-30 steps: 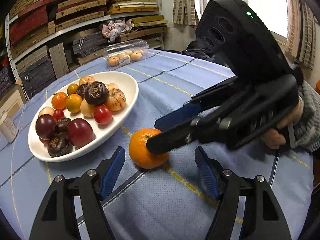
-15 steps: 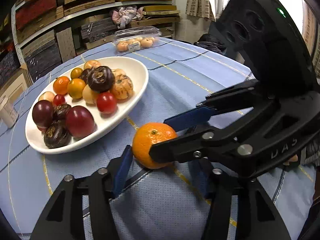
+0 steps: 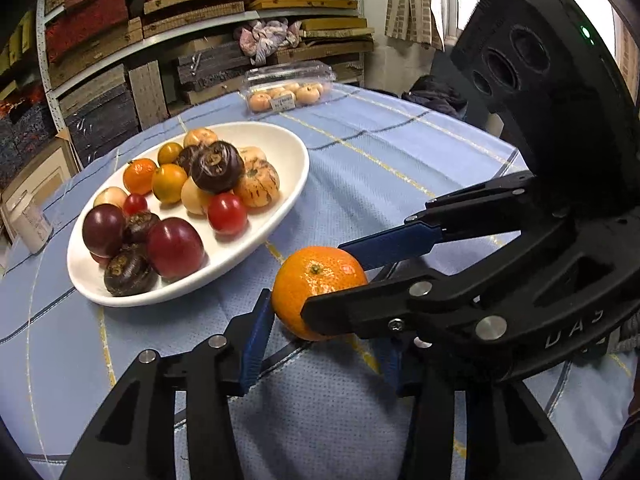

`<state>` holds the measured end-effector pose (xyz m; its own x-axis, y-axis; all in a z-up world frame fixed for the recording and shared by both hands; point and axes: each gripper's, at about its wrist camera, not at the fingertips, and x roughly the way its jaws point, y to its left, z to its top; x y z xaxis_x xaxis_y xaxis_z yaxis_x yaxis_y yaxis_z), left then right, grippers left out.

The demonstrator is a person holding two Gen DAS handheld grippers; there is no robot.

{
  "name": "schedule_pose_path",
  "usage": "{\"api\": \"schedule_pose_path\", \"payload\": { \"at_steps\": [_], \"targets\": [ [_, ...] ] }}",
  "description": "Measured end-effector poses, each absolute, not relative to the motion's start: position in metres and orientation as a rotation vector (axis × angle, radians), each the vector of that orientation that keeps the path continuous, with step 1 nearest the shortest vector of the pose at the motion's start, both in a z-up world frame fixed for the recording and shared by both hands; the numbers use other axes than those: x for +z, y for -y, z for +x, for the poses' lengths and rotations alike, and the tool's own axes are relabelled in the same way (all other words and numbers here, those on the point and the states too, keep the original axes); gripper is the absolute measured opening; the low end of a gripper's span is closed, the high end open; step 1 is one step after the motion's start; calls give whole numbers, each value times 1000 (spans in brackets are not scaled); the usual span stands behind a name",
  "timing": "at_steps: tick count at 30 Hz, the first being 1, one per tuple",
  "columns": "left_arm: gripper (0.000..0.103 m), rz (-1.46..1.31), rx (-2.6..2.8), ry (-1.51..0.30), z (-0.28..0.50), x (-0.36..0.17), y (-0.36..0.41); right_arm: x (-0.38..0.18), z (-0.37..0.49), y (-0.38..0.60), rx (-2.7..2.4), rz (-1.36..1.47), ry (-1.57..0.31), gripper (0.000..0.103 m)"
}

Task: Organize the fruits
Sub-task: 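Close the right gripper around the orange and lift it, then lower the orange onto the plate and open the right gripper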

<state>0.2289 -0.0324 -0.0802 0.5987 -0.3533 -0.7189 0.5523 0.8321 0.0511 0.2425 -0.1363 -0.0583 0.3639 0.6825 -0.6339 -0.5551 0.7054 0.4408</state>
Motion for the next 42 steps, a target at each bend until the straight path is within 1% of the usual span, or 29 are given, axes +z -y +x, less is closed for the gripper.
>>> {"api": "schedule_pose_path", "payload": {
  "at_steps": [4,7,11,15,17,21,27,29,32,33,34,35,37,40,41,42],
  "targets": [
    [48,279,-521,-728,226,-63,33,-43,238,140,790,179,-847,45],
    [48,306,-497,-683,231,-38,35,-20,246,143,782,219,-805,45],
    [48,340,-454,-626,254,4,32,23,273,136,767,221,-748,45],
    [48,321,-405,-611,286,23,23,42,310,120,742,193,-731,45],
    [48,321,-377,-618,301,21,20,38,328,111,732,187,-748,45],
    [48,309,-342,-654,329,0,13,15,360,93,704,160,-795,45],
    [48,272,-347,-684,352,-25,4,-14,389,83,683,142,-843,45],
    [48,266,-348,-681,357,-30,4,-20,395,82,682,145,-848,43],
    [48,261,-338,-672,361,-32,4,-22,398,81,675,145,-845,44],
    [49,259,-327,-664,362,-33,4,-22,398,81,672,143,-841,45],
    [50,251,-323,-663,363,-32,2,-22,399,82,666,140,-839,52],
    [51,247,-318,-663,363,-32,1,-22,398,83,662,141,-833,55],
    [60,238,-300,-654,362,-30,0,-19,396,87,657,153,-821,55],
    [61,229,-276,-638,357,-25,-2,-13,391,94,647,173,-809,57],
    [61,226,-274,-636,354,-23,-2,-10,387,97,640,172,-799,60],
    [62,226,-268,-631,349,-20,-2,-6,382,99,631,166,-787,62]
  ]
}}
